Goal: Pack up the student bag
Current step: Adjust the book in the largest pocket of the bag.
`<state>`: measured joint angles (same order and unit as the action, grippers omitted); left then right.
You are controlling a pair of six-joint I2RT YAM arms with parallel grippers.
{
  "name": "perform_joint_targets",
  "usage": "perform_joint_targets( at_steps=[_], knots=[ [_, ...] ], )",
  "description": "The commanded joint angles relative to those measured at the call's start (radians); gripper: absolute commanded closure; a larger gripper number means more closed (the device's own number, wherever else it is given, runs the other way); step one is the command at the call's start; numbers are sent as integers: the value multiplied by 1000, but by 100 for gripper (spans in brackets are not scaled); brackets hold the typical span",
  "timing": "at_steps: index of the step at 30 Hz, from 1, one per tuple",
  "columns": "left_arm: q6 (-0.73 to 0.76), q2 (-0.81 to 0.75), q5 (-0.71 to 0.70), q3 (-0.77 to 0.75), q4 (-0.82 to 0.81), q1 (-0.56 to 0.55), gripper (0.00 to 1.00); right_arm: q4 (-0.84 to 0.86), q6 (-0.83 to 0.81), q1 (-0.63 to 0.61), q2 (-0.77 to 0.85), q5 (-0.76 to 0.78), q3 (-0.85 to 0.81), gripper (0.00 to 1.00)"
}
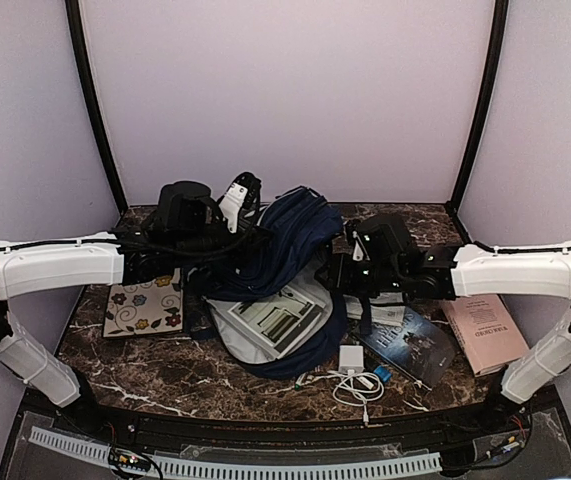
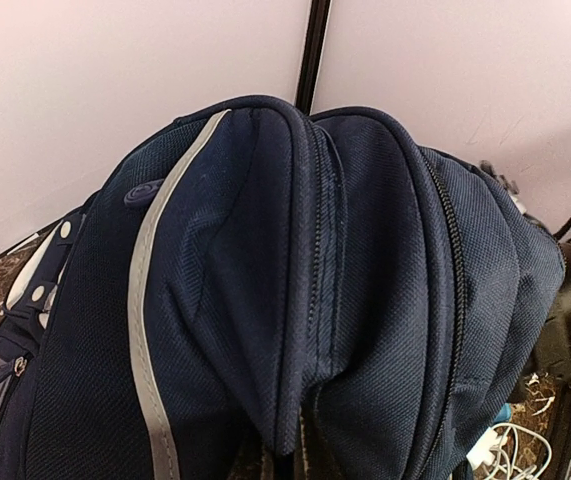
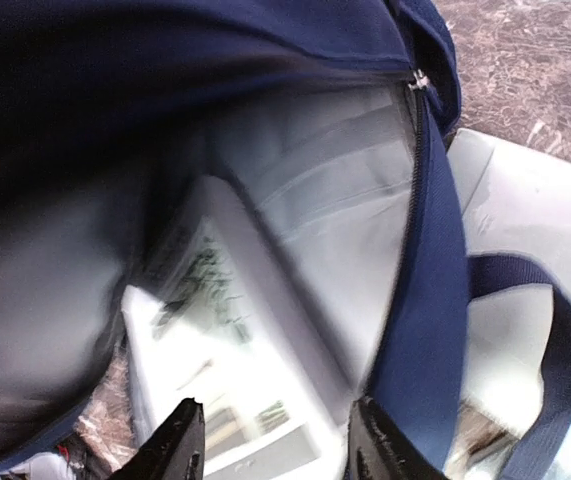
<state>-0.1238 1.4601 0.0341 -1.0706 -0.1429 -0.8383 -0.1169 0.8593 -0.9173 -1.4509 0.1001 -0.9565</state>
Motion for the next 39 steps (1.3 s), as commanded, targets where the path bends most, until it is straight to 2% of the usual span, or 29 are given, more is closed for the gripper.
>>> perform_joint_targets(
  at_steps=[1, 5, 8, 11, 15, 17, 19, 28, 30, 35, 39],
  knots=[
    [18, -72, 12, -17, -156, 2, 100, 72, -144, 71, -105, -179, -11, 49],
    [21, -69, 8, -15, -158, 1, 100, 85, -233, 72, -239, -293, -94, 47],
    [21, -69, 12, -14, -158, 1, 100, 93, -250, 73, -294, -317, -115, 47],
    [24, -67, 26, -11, -165, 1, 100, 125, -259, 72, -327, -344, -112, 51],
    [23, -64, 30, -13, -164, 1, 100, 77, -310, 63, -300, -294, -140, 57],
    [24, -64, 31, -13, -164, 1, 100, 100, -325, 62, -275, -319, -139, 66],
    [24, -66, 31, -13, -164, 0, 100, 110, -314, 63, -274, -354, -147, 70],
    [29, -72, 33, -13, -162, 2, 100, 134, -217, 64, -322, -396, -108, 67],
    [28, -72, 34, -12, -160, 2, 100, 202, -167, 64, -351, -440, -99, 69],
    [30, -79, 32, -12, -159, 1, 100, 293, -101, 64, -396, -492, -97, 79],
    [35, -85, 28, -13, -158, 2, 100, 292, -79, 66, -369, -481, -83, 100]
  ],
)
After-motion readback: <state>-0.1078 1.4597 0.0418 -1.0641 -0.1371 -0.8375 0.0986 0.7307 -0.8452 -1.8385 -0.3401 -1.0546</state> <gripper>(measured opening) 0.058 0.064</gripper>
